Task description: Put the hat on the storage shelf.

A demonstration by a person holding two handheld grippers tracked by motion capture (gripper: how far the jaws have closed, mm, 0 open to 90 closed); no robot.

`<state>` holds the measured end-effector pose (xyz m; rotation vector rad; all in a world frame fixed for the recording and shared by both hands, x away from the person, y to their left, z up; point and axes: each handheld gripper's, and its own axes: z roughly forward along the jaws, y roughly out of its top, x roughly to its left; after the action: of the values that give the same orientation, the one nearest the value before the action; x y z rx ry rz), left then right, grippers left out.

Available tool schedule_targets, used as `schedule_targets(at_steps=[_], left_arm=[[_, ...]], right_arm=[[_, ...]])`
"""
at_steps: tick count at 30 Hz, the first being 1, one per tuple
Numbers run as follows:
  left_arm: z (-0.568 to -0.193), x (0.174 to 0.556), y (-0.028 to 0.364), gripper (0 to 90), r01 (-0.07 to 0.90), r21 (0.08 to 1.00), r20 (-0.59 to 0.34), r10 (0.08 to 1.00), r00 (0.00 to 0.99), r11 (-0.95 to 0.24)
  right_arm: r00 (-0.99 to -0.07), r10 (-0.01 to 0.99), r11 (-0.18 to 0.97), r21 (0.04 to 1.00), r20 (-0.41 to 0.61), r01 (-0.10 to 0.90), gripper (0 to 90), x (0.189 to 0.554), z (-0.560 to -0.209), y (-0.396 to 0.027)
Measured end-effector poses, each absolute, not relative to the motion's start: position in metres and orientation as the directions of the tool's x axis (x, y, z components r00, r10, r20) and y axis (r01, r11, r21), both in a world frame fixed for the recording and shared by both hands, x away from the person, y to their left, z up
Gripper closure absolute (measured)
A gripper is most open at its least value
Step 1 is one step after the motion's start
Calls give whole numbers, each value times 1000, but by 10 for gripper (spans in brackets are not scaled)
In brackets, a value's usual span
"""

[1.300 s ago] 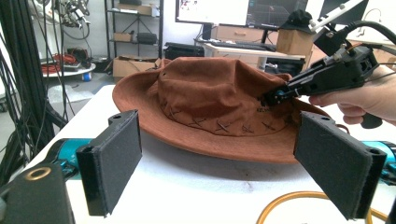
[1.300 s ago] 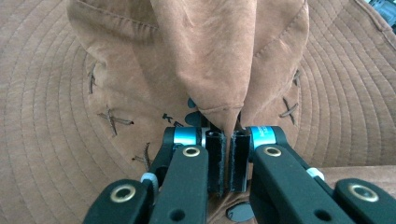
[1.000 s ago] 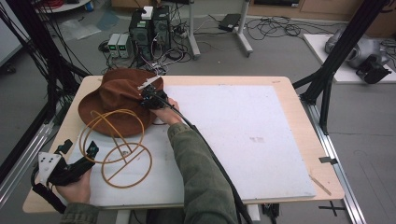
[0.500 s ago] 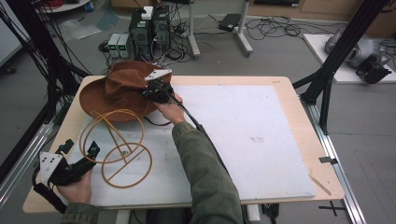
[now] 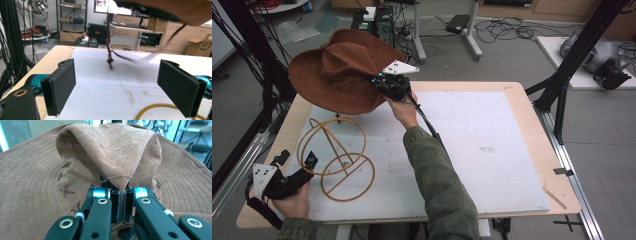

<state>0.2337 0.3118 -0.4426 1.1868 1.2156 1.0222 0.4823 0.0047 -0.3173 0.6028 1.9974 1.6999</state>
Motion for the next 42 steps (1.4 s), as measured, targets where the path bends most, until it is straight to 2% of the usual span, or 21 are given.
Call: schedule_targets(at_steps=[10,23,28,36,42], left_arm=[[-442,233,313,155,38,990,-140,985,96,137],[-443,231,316,155,37,988,-155,984,83,153],[-444,232,314,155,38,988,-151,985,86,149],[-445,231,316,155,39,988,-153,985,82,150],[-445,231,315,155,35,987,-158,984,81,155]], right_arm=[[-824,565,-8,999,-28,-40,890,461,-277,-34],[-870,493,-175,981,9,-89,890,425,-234,-84],[-890,456,-186,978,0,-95,889,416,-229,-89],[-941,337,-187,980,-8,-75,889,401,-223,-77],[-968,249,-138,989,-22,-58,887,391,-225,-62]])
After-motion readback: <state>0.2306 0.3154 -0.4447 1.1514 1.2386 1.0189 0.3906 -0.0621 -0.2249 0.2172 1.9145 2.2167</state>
